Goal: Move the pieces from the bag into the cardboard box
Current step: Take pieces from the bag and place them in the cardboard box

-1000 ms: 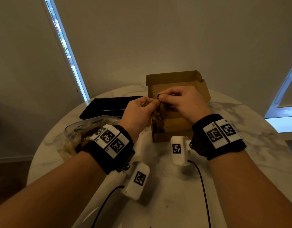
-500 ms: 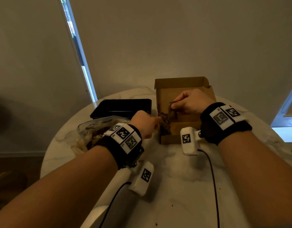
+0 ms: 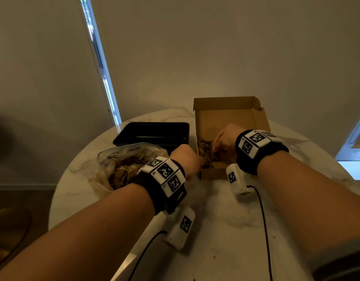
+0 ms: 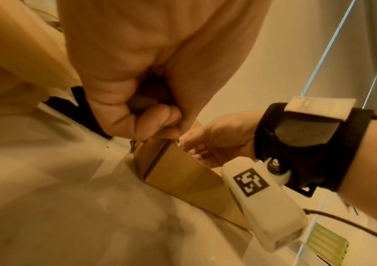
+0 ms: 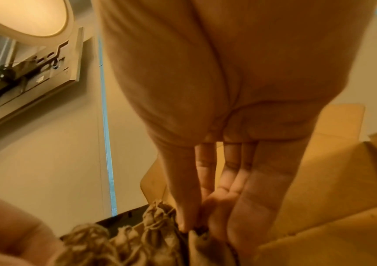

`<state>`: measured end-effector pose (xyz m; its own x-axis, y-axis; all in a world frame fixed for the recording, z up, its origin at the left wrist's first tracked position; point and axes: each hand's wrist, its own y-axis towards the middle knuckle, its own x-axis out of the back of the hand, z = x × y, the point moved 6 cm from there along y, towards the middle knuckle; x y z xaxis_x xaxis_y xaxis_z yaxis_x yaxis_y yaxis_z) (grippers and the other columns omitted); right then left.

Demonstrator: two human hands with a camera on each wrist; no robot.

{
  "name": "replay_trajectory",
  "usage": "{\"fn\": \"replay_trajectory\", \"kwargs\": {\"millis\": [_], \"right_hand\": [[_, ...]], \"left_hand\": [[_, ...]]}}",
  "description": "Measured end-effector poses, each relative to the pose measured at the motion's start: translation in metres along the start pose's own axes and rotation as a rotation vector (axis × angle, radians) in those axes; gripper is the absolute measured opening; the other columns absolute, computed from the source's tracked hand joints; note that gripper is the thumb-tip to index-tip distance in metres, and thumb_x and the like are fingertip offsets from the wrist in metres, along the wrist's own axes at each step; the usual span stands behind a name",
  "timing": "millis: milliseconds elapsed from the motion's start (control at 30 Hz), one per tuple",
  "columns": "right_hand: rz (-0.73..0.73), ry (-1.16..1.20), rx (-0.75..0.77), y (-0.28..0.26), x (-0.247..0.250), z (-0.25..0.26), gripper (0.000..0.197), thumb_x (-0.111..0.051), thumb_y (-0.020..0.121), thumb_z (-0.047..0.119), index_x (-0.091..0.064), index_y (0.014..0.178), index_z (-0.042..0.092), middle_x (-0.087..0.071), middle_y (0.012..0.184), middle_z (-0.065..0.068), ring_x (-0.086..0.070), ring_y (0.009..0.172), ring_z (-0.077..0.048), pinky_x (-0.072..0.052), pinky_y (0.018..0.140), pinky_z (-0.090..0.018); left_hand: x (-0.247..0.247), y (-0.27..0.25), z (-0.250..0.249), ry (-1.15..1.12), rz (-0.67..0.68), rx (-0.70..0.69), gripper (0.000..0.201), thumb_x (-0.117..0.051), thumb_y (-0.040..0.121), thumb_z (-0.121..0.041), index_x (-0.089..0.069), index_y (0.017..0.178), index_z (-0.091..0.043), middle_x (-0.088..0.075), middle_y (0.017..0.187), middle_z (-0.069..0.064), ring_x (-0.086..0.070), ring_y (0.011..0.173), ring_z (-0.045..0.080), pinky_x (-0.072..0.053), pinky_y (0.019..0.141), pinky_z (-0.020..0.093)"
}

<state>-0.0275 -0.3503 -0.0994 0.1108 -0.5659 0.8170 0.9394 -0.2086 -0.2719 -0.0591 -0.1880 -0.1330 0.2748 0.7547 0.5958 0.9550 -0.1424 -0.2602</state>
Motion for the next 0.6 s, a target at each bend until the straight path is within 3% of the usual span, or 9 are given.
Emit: {"fn": "replay_trajectory", "kwargs": {"millis": [133,233,267,367,400,500,533,600], "right_hand": [[0.097,0.273,-0.013,-0.007,-0.008,-0.003,0.020,-0.069,0.093,0.008,-0.073,0.110,-0.002,-0.076,0.105,-0.018,-0.073,0.103,-0.030,-0.056,0.099,-0.049],[0.090,0.264,0.016,-0.020,-0.004,-0.001,0.021,-0.060,0.099,0.007,-0.070,0.117,0.000,-0.074,0.111,-0.018,-0.071,0.106,-0.031,-0.055,0.099,-0.048],[0.071,0.249,0.035,-0.026,0.000,0.001,0.021,-0.060,0.100,0.009,-0.070,0.117,0.002,-0.074,0.112,-0.018,-0.071,0.105,-0.031,-0.058,0.095,-0.045],[-0.032,0.269,0.138,-0.046,0.013,0.007,0.018,-0.060,0.101,0.014,-0.072,0.113,0.010,-0.074,0.109,-0.013,-0.068,0.086,-0.020,-0.058,0.067,-0.028],[-0.059,0.311,0.191,-0.054,0.016,0.010,0.016,-0.060,0.101,0.016,-0.073,0.110,0.013,-0.074,0.107,-0.010,-0.068,0.084,-0.018,-0.057,0.065,-0.026],[-0.084,0.399,0.353,-0.078,0.018,0.024,0.019,-0.062,0.099,0.036,-0.077,0.102,0.025,-0.075,0.099,0.000,-0.069,0.091,-0.018,-0.060,0.084,-0.036],[-0.082,0.408,0.396,-0.085,0.018,0.027,0.021,-0.063,0.097,0.043,-0.078,0.100,0.029,-0.075,0.098,0.003,-0.068,0.092,-0.017,-0.058,0.085,-0.039],[-0.061,0.379,0.461,-0.094,0.015,0.033,0.024,-0.067,0.091,0.052,-0.078,0.100,0.033,-0.074,0.098,0.010,-0.065,0.092,-0.009,-0.054,0.078,-0.033]], "left_hand": [[0.001,0.000,0.002,-0.018,0.002,-0.013,0.027,-0.068,0.095,-0.025,-0.069,0.097,0.002,-0.060,0.078,0.014,-0.050,0.053,0.022,-0.044,0.052,0.029],[0.007,-0.002,0.004,-0.062,-0.037,-0.044,0.041,-0.063,0.098,-0.038,-0.068,0.097,0.003,-0.064,0.080,0.014,-0.053,0.056,0.023,-0.048,0.057,0.031],[0.011,-0.004,0.003,-0.103,-0.070,-0.063,0.048,-0.058,0.100,-0.044,-0.068,0.098,0.003,-0.065,0.080,0.013,-0.054,0.057,0.023,-0.050,0.058,0.032],[0.023,-0.009,-0.005,-0.393,-0.135,-0.098,0.061,-0.045,0.103,-0.054,-0.069,0.099,0.002,-0.062,0.077,0.010,-0.052,0.056,0.019,-0.048,0.057,0.030],[0.025,-0.013,-0.007,-0.524,-0.128,-0.084,0.061,-0.043,0.103,-0.056,-0.069,0.096,-0.001,-0.061,0.075,0.008,-0.051,0.055,0.018,-0.045,0.056,0.029],[0.025,-0.021,-0.013,-0.790,-0.065,-0.066,0.061,-0.038,0.103,-0.060,-0.066,0.081,-0.011,-0.055,0.065,0.003,-0.046,0.054,0.014,-0.038,0.053,0.026],[0.024,-0.022,-0.014,-0.819,-0.052,-0.076,0.063,-0.036,0.103,-0.062,-0.066,0.080,-0.011,-0.054,0.063,0.001,-0.045,0.054,0.013,-0.037,0.053,0.026],[0.022,-0.022,-0.014,-0.861,-0.034,-0.102,0.066,-0.033,0.103,-0.063,-0.068,0.081,-0.012,-0.051,0.062,0.001,-0.043,0.054,0.013,-0.035,0.053,0.027]]}}
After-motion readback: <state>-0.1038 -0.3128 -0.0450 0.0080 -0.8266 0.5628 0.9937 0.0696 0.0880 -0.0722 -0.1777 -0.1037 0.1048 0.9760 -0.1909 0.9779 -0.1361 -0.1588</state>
